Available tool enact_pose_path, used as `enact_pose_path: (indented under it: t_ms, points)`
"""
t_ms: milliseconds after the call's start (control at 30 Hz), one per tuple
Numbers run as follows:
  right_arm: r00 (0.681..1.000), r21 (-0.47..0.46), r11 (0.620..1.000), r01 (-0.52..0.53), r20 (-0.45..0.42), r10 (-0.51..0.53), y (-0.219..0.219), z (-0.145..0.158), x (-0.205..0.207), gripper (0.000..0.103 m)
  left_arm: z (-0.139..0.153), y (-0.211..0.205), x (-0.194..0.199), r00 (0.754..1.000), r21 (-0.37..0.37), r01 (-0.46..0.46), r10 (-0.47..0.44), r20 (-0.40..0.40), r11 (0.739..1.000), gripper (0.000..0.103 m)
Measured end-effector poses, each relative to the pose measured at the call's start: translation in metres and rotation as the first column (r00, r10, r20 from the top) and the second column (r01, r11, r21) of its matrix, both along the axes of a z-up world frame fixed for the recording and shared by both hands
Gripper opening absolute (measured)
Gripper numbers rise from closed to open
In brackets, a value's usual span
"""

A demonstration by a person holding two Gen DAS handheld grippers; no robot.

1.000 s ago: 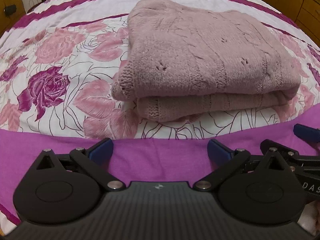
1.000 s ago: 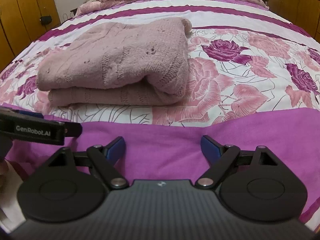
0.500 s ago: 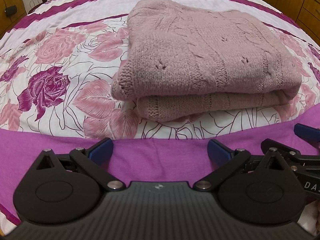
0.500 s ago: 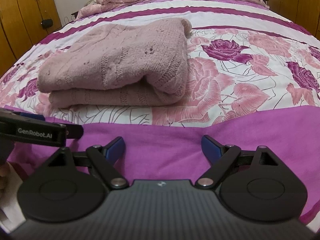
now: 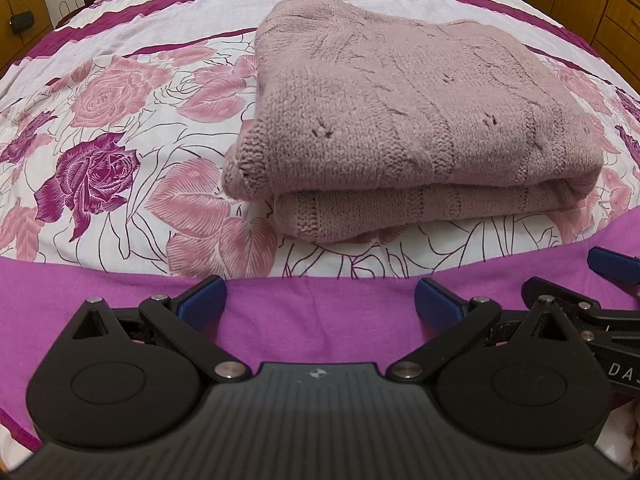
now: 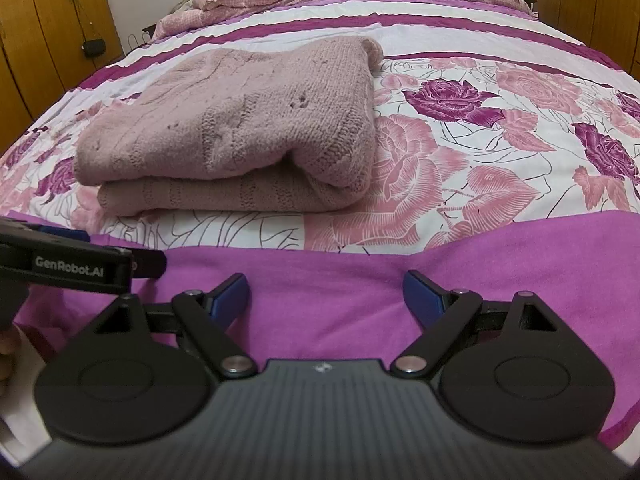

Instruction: Fold small clothes

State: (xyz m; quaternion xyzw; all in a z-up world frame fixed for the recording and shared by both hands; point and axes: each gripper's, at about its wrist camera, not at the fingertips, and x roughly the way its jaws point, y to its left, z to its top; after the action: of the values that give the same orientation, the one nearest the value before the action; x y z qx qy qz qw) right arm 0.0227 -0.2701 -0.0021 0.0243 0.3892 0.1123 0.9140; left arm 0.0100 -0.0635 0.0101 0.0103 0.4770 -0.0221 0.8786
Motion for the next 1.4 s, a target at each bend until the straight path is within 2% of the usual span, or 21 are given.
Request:
enact_pose_path:
  t_ms: [333, 400, 500, 1400]
  points:
    - [1.000, 0.011, 1.000, 0.002, 0.022, -0.002, -0.0006, -0.0029, -0.0033, 0.088, 0.0001, -0.0013, -0.0007, 1.000, 0.010, -0.001, 0.001, 0.005, 1.000, 0.103]
    - [1.000, 0.018, 1.000, -0.007, 0.021, 0.006, -0.0002, -0.0036, -0.0031, 0.092, 0.0004, -0.0013, -0.0011, 1.000, 0.010, 0.000, 0.000, 0.006, 1.000, 0.103]
    - [1.000, 0.009, 1.000, -0.012, 0.023, 0.012, 0.0020, -0.0041, -0.0034, 0.094, 0.0006, -0.0010, -0.0011, 1.000, 0.009, 0.000, 0.000, 0.004, 1.000, 0.103]
    - [1.000, 0.019, 1.000, -0.010, 0.028, 0.010, 0.0013, -0.0038, -0.0046, 0.094, 0.0008, -0.0012, -0.0017, 1.000, 0.015, 0.001, -0.001, 0.008, 1.000, 0.103]
